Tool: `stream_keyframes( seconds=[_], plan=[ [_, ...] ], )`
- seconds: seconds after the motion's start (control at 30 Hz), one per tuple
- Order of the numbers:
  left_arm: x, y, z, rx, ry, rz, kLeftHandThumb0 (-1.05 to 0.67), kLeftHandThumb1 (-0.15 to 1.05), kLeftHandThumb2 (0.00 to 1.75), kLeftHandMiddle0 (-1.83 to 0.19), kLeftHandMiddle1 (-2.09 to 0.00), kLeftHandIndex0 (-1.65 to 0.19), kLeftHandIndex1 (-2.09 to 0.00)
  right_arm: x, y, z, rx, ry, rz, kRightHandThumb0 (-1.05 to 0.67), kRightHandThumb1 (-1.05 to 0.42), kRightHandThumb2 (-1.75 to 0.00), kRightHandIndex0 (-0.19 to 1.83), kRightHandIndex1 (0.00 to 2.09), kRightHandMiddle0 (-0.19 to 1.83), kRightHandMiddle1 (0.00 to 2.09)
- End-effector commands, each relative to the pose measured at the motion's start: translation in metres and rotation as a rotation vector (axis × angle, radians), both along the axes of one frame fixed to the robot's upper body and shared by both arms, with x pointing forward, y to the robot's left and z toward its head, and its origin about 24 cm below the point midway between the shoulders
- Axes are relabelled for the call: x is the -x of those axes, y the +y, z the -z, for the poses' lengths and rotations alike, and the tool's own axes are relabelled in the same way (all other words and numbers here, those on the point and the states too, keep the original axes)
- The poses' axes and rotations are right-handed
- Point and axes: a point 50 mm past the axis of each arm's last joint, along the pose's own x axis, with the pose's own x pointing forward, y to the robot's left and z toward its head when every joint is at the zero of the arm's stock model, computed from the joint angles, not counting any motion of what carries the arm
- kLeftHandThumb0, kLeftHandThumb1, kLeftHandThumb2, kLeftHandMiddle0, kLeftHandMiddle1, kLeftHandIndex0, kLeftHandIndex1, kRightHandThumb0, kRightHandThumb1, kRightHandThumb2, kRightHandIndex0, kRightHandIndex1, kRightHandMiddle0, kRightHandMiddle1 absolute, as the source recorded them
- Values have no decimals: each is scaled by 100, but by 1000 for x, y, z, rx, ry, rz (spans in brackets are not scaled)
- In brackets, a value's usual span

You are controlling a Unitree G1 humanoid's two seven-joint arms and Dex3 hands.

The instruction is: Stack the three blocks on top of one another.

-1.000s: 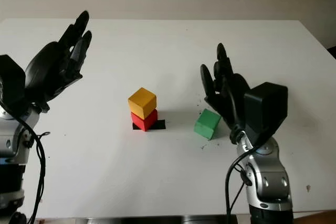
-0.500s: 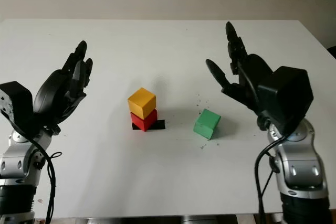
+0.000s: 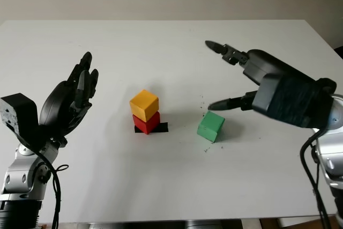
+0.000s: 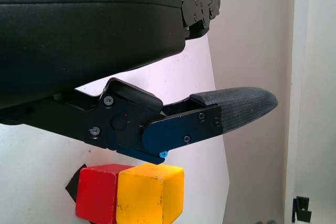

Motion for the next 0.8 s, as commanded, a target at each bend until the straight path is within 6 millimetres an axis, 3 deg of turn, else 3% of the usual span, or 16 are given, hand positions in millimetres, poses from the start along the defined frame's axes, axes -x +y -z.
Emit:
stream_keyframes(
  seconds=[0.0,0.27,0.77],
  plan=[
    [1,-1,-3,9,-17,1,-81,105,69,19,0,19,0,1,1,-8,109,-15,-41,-54,-77,-4,4,9,18,14],
    [-1,-2,-5,8,-22,3,-82,105,69,19,0,19,0,7,4,-15,366,20,-118,-45,-77,-5,2,7,23,12],
    [-2,0,-6,-18,-22,4,-83,105,67,19,0,19,0,7,0,6,502,-48,-219,-43,-79,-7,4,6,30,9]
  ],
)
